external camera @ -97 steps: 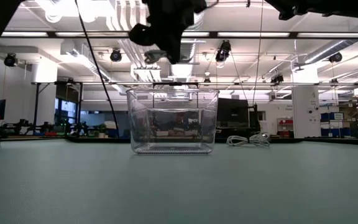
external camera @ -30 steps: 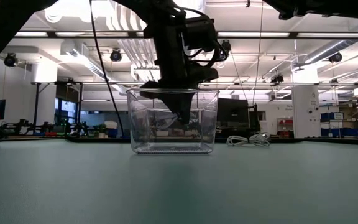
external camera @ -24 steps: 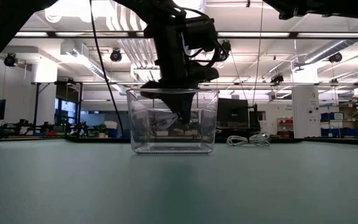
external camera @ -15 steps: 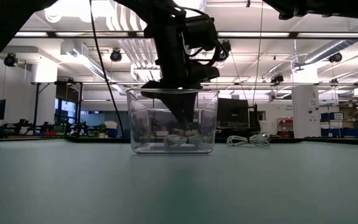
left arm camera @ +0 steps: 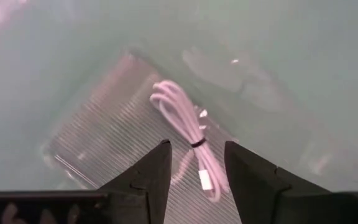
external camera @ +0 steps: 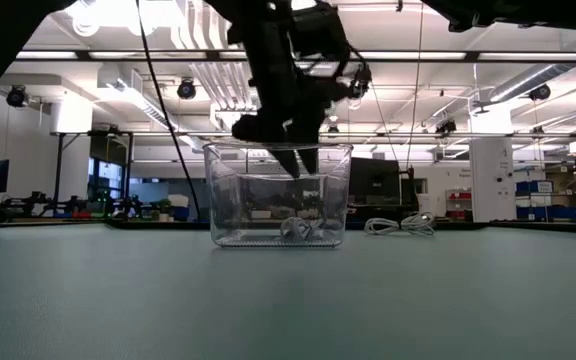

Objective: Pick and place USB-C Cables
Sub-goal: Put the blue charger cable into the transparent bin

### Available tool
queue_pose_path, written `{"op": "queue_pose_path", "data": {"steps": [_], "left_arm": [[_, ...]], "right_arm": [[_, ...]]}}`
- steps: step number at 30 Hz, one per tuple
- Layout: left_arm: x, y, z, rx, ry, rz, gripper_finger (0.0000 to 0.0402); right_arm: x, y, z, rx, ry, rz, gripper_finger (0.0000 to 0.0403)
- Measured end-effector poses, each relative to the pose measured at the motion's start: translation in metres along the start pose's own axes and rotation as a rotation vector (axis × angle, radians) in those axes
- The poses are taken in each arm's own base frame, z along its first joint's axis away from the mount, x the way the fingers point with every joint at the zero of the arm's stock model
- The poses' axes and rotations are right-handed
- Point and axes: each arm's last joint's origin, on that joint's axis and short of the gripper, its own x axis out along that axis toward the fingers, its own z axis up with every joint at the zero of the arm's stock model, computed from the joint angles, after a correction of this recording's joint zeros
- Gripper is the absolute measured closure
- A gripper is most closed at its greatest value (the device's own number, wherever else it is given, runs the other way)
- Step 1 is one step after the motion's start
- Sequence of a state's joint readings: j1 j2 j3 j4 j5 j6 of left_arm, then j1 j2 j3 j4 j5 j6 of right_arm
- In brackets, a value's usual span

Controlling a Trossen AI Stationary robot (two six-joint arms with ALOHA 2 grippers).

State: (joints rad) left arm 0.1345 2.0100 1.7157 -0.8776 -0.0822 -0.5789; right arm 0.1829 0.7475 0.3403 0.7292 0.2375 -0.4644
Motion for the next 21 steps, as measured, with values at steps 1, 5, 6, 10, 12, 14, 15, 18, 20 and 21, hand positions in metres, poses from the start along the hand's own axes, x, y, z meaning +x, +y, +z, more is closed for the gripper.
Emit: {"op": "queue_pose_path", "data": {"steps": [1,5,6,10,12,14,15,18,20,21], "left_arm": [[-0.007,-0.001,0.000,0.018,-0.016,-0.011,0.0269],[-0.038,-0.008,-0.004,0.108,-0.098,-0.024,0.0269],[-0.047,-0.011,-0.006,0.134,-0.130,-0.013,0.0269],[-0.080,-0.026,-0.020,0.257,-0.281,0.049,0.0269],[-0.091,-0.035,-0.031,0.315,-0.338,0.069,0.0269],[-0.100,-0.047,-0.042,0.365,-0.397,0.056,0.0269],[-0.102,-0.052,-0.049,0.392,-0.415,0.055,0.0269],[-0.107,-0.068,-0.070,0.466,-0.507,0.041,0.0269],[-0.107,-0.076,-0.083,0.496,-0.551,0.035,0.0269],[-0.107,-0.078,-0.089,0.504,-0.568,0.030,0.0269]], "right_arm": [[0.000,0.000,0.000,0.000,0.000,0.000,0.0305],[0.000,0.000,0.000,0.000,0.000,0.000,0.0312],[0.000,0.000,0.000,0.000,0.000,0.000,0.0313],[0.000,0.000,0.000,-0.001,0.005,0.002,0.0314],[0.000,0.001,-0.001,-0.004,0.015,0.005,0.0312],[0.000,0.001,-0.003,-0.001,0.033,-0.002,0.0312],[0.000,0.001,-0.004,0.007,0.040,-0.003,0.0313],[0.001,0.003,-0.007,0.016,0.073,0.007,0.0317],[0.000,0.004,-0.009,0.028,0.098,0.017,0.0321],[0.000,0.004,-0.010,0.035,0.113,0.022,0.0323]]}}
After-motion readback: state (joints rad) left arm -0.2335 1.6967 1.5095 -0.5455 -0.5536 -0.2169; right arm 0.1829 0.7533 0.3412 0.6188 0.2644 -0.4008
